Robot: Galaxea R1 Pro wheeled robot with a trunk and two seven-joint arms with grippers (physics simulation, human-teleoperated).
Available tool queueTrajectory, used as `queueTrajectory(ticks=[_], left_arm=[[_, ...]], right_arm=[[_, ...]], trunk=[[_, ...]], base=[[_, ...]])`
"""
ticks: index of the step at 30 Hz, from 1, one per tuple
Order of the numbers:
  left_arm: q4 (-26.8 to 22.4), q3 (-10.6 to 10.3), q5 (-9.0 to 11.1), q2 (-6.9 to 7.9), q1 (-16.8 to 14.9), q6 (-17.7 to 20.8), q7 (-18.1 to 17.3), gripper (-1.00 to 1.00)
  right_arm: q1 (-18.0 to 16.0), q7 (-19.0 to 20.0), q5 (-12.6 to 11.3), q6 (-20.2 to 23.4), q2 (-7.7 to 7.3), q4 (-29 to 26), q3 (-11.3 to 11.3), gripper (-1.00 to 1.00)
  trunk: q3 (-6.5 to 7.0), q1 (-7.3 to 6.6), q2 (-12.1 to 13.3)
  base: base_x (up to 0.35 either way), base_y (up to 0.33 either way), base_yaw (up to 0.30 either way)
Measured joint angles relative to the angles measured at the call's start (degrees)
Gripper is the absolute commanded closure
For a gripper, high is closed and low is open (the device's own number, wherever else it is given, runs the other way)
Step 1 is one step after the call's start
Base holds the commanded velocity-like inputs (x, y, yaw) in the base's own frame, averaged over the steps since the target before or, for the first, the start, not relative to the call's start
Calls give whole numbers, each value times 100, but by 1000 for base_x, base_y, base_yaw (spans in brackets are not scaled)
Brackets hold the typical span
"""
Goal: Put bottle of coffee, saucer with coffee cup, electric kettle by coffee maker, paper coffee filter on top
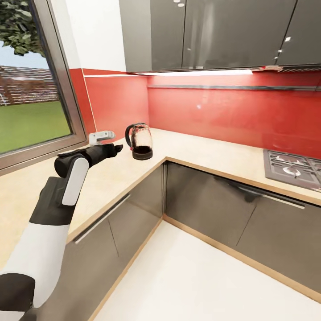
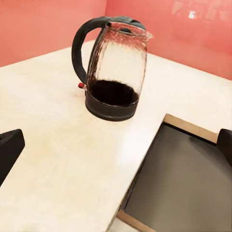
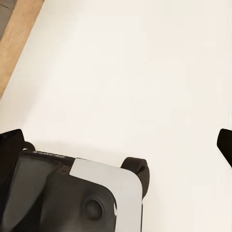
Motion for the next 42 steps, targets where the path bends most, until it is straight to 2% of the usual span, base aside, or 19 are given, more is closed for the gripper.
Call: queueTrajectory(ticks=[16,18,22,28,39,42], left_arm=[[-2,12,-26,0,0,-3,20,-100],[1,23,-72,0,0,-3,22,-100],[20,49,-332,0,0,-3,23,-100],[99,69,-451,-19,0,-11,17,-100],[693,73,-520,-18,2,-516,7,-100],[743,72,-525,-18,2,-579,3,-100]], right_arm=[[0,1,-2,-1,0,0,-1,-100],[0,0,-4,-1,0,0,-2,-100],[0,0,-7,-5,0,0,-2,-100],[0,-1,-1,-15,2,0,0,-100],[0,-23,3,-32,12,0,0,-100],[0,-26,10,-35,60,0,3,-100]], trunk=[[0,2,0],[0,2,0],[0,1,0],[0,2,0],[0,3,0],[0,3,0]], base=[[296,0,-2],[133,0,0],[208,0,0],[129,0,0],[155,0,0],[28,0,0]])
